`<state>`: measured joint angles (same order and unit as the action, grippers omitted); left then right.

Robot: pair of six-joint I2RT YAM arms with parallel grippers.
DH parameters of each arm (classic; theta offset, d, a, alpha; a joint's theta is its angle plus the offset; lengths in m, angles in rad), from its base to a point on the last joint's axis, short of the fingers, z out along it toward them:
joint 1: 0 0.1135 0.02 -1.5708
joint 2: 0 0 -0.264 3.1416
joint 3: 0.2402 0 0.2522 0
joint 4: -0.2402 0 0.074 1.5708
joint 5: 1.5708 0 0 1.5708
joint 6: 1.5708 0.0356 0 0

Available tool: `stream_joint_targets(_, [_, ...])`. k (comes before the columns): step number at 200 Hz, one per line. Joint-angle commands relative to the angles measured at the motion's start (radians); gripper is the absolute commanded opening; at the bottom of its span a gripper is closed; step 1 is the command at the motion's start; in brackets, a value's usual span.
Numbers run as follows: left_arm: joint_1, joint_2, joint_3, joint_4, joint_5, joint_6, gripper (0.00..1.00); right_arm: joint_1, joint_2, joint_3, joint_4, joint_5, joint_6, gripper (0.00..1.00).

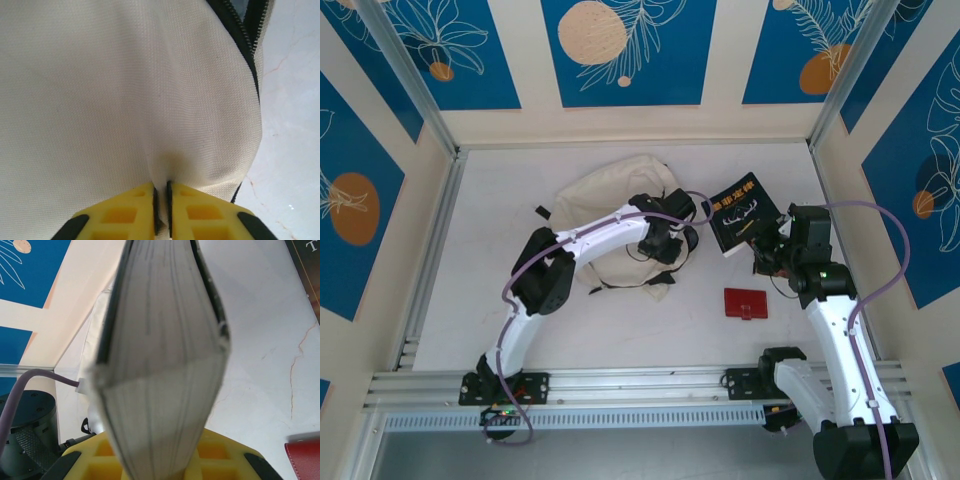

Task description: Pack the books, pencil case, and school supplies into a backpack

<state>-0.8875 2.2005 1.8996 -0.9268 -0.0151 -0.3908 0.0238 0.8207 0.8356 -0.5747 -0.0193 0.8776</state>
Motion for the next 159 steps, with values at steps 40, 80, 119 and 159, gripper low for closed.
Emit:
stream_joint_targets(40, [0.003,-0.156,0.005,-0.013,-0.053,0.033,0.07,-0.009,-0.038,-0.002,0.039,-0.011,-0.027,0.00])
stream_joint_targets(80, [0.025,-0.291,-0.062,0.040,-0.208,0.042,0.00,-0.009,-0.039,-0.003,0.018,-0.035,-0.058,0.00])
stream_joint_targets(119, [0.051,-0.446,-0.157,0.174,-0.305,0.039,0.00,-0.009,-0.043,-0.001,-0.017,-0.181,-0.124,0.00])
stream_joint_targets(159, [0.054,-0.468,-0.153,0.290,-0.299,0.045,0.00,0.003,-0.048,-0.004,-0.008,-0.348,-0.102,0.00])
